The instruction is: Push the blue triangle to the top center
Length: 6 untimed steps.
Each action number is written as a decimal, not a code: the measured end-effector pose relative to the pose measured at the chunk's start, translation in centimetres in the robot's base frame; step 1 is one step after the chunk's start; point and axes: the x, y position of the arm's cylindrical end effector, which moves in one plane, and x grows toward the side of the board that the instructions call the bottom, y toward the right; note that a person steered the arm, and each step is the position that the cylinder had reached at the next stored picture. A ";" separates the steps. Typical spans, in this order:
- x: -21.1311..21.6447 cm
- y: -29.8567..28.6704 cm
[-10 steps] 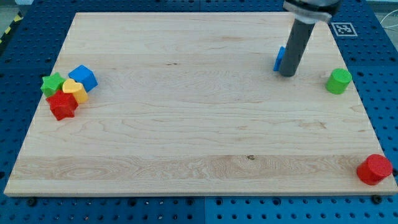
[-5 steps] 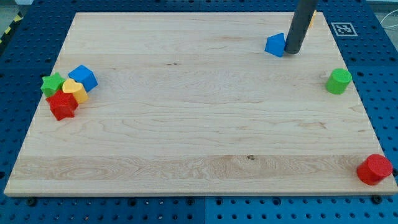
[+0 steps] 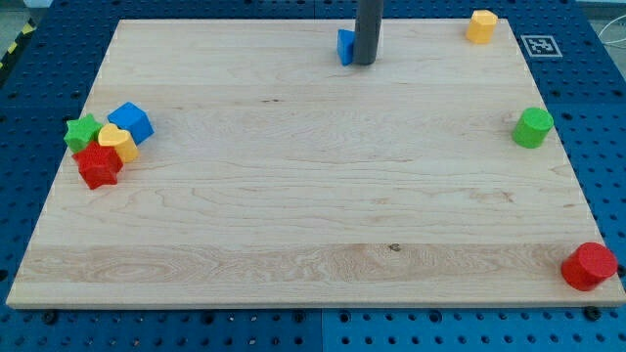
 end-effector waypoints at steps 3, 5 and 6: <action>-6.3 -2.5; -6.4 -4.5; -6.4 -6.7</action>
